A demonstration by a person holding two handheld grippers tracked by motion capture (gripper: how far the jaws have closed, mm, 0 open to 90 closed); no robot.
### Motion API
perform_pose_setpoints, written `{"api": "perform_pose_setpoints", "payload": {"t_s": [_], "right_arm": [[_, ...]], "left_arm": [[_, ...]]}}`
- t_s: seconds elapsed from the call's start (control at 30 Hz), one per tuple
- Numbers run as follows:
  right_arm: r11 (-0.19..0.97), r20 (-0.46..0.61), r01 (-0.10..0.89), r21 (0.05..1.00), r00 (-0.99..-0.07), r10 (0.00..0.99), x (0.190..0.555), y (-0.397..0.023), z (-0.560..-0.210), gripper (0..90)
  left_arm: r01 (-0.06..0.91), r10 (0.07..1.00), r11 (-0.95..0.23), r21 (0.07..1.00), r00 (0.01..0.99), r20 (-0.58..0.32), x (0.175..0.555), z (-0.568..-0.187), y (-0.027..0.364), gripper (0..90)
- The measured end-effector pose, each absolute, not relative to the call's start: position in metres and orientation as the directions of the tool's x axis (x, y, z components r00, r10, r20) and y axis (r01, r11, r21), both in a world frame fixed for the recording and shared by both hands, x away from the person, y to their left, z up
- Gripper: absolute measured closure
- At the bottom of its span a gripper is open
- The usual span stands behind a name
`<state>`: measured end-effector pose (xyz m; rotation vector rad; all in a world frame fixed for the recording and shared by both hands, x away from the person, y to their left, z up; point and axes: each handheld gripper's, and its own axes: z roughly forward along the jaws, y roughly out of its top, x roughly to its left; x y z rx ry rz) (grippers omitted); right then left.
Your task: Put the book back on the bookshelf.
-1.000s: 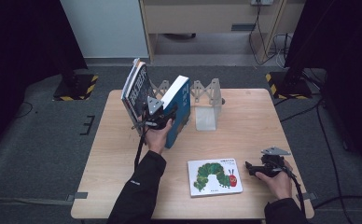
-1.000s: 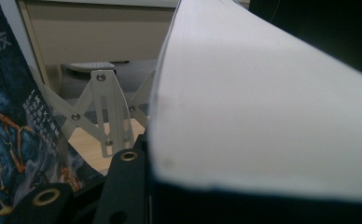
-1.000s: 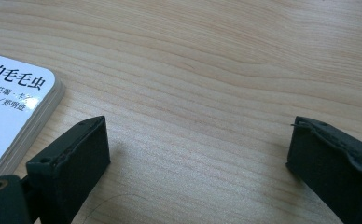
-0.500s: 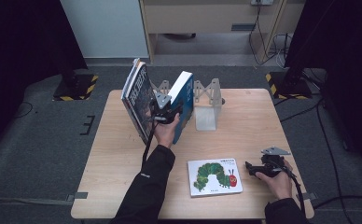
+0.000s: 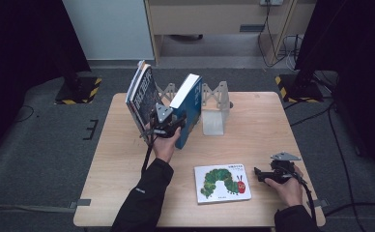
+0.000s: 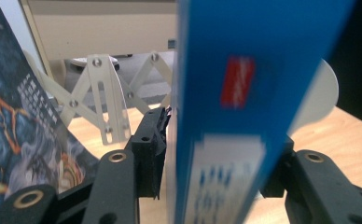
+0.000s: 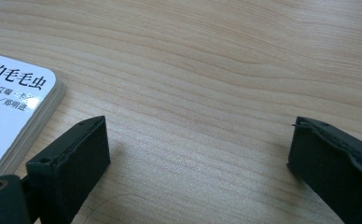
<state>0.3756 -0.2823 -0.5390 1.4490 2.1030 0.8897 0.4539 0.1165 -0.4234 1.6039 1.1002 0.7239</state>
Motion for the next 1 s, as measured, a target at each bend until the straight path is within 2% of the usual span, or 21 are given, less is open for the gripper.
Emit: {"api": "perform_pose_setpoints", "payload": {"t_s": [0.33, 1.0], "right_arm": [[0.247, 0.006, 0.655, 0.714, -0.359, 0.933, 0.376, -0.282, -0.539, 5.3], [0.258, 0.003, 0.65, 0.715, -0.371, 0.929, 0.376, -0.282, -0.539, 5.2]], "left_arm": [[0.327, 0.92, -0.065, 0.943, 0.384, -0.07, 0.449, -0.428, 0.114, 58.7], [0.357, 0.933, 0.004, 0.934, 0.336, -0.132, 0.474, -0.425, 0.091, 57.0]]}}
